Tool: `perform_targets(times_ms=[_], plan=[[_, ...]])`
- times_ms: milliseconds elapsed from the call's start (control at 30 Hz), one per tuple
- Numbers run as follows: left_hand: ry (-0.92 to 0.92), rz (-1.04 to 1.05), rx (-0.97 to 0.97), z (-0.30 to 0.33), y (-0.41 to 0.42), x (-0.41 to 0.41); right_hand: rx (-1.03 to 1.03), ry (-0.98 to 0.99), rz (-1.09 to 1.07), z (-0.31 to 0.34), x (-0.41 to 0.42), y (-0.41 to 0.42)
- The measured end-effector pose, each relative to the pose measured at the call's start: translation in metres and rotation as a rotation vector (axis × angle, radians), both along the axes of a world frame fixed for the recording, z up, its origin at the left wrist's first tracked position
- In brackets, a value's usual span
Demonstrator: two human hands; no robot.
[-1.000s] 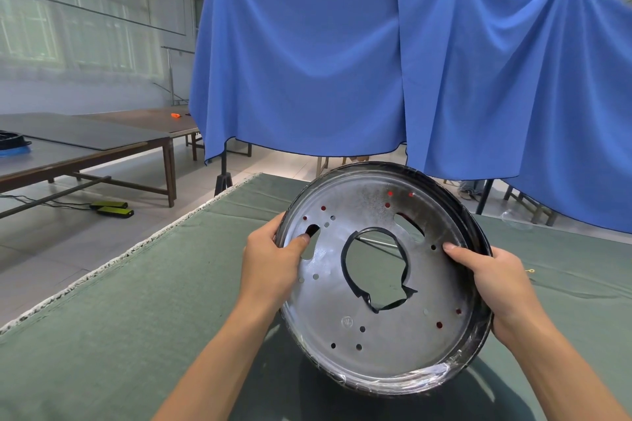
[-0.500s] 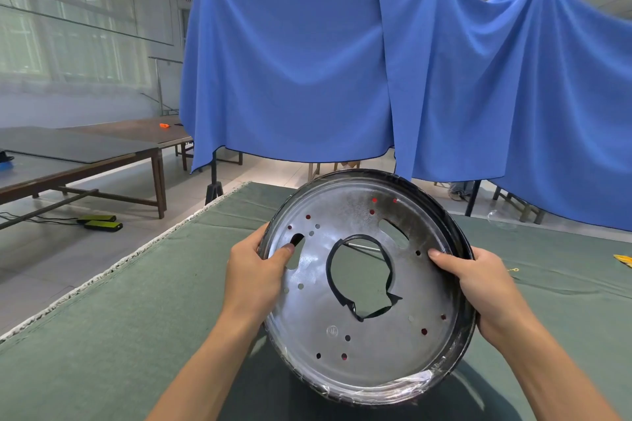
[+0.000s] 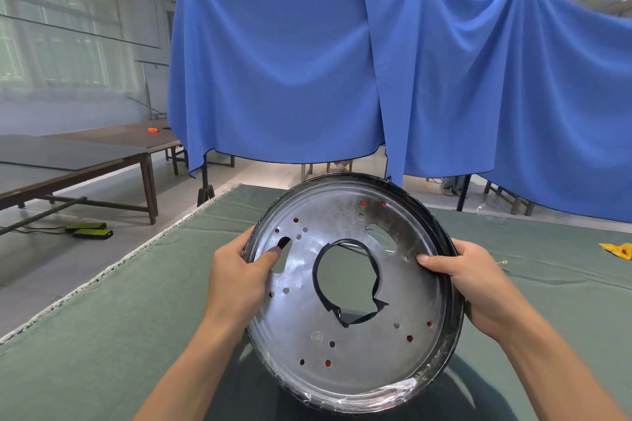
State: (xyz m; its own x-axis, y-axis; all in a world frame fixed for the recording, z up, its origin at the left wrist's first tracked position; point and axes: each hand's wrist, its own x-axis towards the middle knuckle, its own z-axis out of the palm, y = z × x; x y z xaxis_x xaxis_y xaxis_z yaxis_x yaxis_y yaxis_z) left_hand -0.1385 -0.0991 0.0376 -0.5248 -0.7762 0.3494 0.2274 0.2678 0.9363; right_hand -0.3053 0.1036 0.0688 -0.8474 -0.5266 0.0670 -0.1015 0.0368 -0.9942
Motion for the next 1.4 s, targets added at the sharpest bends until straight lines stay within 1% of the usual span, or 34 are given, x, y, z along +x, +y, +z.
perform_targets(times_ms=[367,967,1400], plan=[[-0.019,0.017,0.001,0.0007,-0.0013,-0.0002,0.030,-0.015,0.079,0.0033,-0.0017,0.0039],[0.020,0.036,0.054,0.0044,0.0026,0.0015,0.030,0.069,-0.037,0.0023,-0.0004,-0.0025],[0.012,0.038,0.064,0.0033,0.0032,0.0022,0.019,0.042,-0.001,0.0002,-0.0052,-0.0020]])
